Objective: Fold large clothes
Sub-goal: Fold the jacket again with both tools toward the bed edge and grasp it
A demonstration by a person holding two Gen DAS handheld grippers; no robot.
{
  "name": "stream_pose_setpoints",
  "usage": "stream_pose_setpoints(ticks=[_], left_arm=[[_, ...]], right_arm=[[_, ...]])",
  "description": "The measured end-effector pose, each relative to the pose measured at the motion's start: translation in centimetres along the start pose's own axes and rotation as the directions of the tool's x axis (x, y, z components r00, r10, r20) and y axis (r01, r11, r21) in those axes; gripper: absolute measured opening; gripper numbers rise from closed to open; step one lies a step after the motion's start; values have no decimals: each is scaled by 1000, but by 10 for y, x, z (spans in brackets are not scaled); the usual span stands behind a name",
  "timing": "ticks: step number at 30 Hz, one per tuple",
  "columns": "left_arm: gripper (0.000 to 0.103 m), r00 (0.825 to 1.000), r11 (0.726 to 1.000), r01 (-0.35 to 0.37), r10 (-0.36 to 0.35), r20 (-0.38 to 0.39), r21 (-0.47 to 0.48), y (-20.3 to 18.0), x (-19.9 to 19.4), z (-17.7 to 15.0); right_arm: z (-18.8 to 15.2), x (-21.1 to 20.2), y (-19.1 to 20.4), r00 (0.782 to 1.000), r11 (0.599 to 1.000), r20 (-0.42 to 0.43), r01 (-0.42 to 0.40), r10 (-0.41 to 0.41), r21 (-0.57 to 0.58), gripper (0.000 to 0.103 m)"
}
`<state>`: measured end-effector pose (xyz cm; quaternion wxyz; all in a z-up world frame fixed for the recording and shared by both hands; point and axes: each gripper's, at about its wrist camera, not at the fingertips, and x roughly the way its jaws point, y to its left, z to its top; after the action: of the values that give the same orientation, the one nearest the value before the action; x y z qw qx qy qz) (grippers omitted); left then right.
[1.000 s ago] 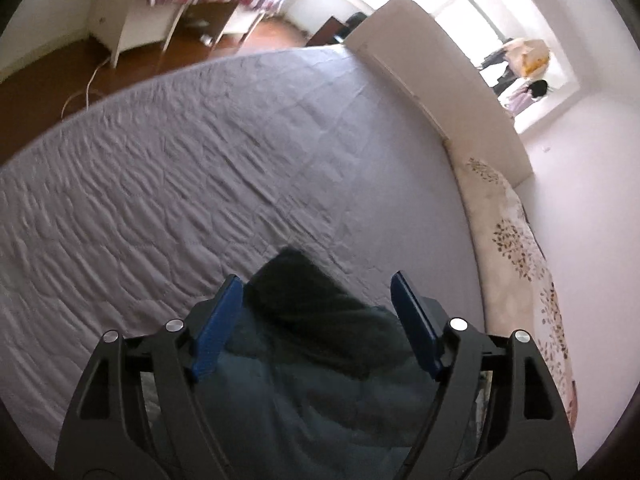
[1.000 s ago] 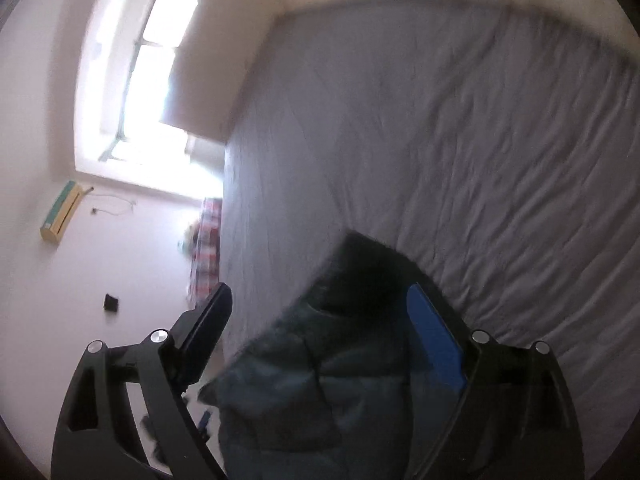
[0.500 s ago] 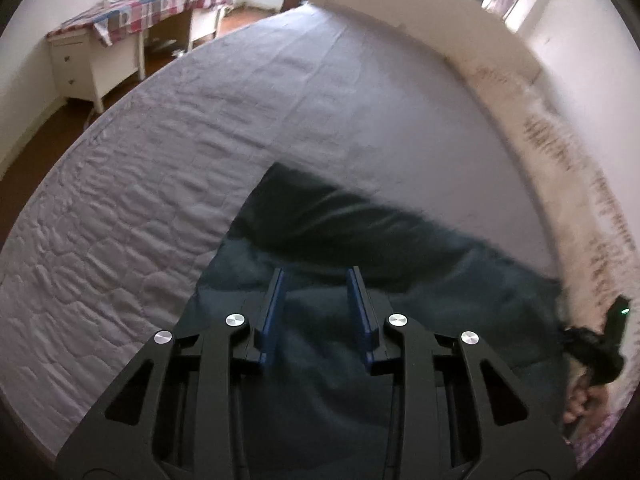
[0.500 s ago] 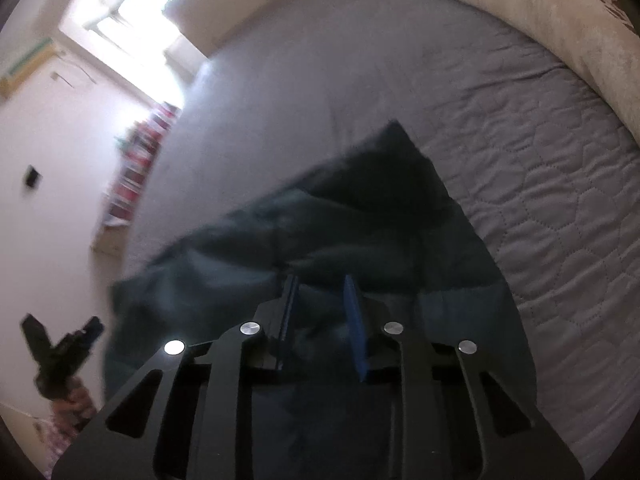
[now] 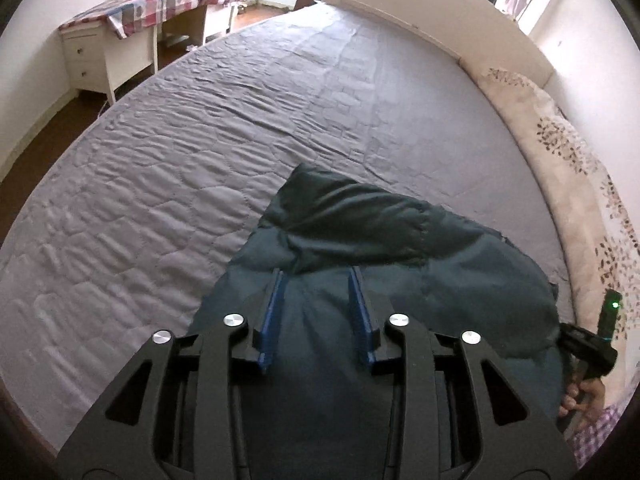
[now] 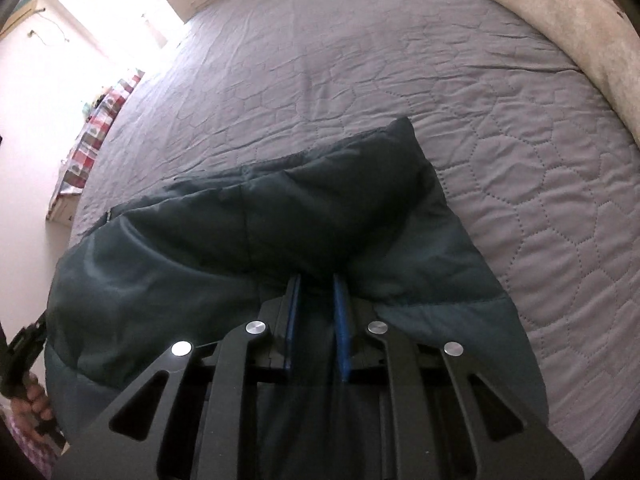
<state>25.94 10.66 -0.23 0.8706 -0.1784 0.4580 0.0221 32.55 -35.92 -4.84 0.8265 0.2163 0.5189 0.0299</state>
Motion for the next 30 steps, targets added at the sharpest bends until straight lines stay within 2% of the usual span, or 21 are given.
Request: stream_pose_setpoints(ticks=[3,8,11,15,19,21,24,26,28,30], left_arm=[[58,1000,1000,13,-13,27,-13,9,-26,-10],[72,998,999,37,-35,48,-27,30,-72,-40],[77,997,996,48,-43,63,-70,50,-95,-65],[78,996,979,84,-83,16,-185,81,-106,-102],[81,989,947,132,-147,-28,-291,93,-100,-131],[82,985,938,138,-163,-53,-317,92,-91,-141],[83,978,927,156,-193,-77,-341,86,-75,-147],[84,974,919,165,-208,-86,-358,80,-64,-147],[84,971,912,167,-218,-99,-374,75,-53,-149],[86,968,902,171,-228,-102,-396,72,-43,-151]], right_arm=[[4,-9,-3,1000,999,7,-28,28,42,19],[-20,-60,-7,989,988,71,-133,128,76,34],[-61,-110,-13,982,991,142,-132,126,34,59],[-124,-156,-30,978,994,180,-108,102,22,67],[-183,-178,-62,979,985,181,-120,97,122,78],[-203,-179,-82,977,967,157,-174,145,188,84],[-219,-163,-90,967,925,112,-252,229,285,85],[-226,-153,-94,954,888,96,-299,284,349,86],[-227,-143,-95,930,842,114,-364,349,398,87],[-225,-136,-92,919,819,119,-389,375,421,90]])
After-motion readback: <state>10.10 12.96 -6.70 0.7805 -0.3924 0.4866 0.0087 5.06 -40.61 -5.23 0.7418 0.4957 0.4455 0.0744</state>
